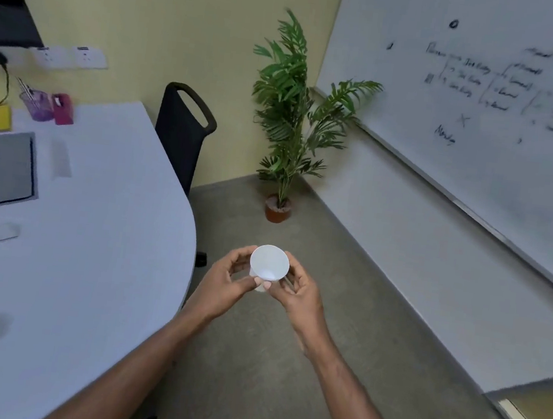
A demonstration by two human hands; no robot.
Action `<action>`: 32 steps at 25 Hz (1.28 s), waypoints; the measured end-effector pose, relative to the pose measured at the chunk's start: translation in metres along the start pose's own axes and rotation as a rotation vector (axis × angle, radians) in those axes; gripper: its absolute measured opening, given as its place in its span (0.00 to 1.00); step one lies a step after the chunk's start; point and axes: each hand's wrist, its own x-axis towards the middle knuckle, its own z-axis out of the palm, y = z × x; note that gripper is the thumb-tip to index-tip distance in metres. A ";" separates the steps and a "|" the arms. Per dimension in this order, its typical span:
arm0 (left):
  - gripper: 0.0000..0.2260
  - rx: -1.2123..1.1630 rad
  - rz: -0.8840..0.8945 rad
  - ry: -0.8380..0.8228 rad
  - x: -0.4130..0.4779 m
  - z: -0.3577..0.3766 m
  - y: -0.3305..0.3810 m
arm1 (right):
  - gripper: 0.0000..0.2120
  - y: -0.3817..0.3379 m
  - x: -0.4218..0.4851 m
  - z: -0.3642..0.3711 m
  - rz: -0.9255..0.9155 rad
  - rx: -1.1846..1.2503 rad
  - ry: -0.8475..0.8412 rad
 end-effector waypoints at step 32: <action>0.15 -0.346 -0.255 1.153 0.422 -0.263 -0.077 | 0.30 -0.018 0.605 0.283 0.130 -0.367 -1.036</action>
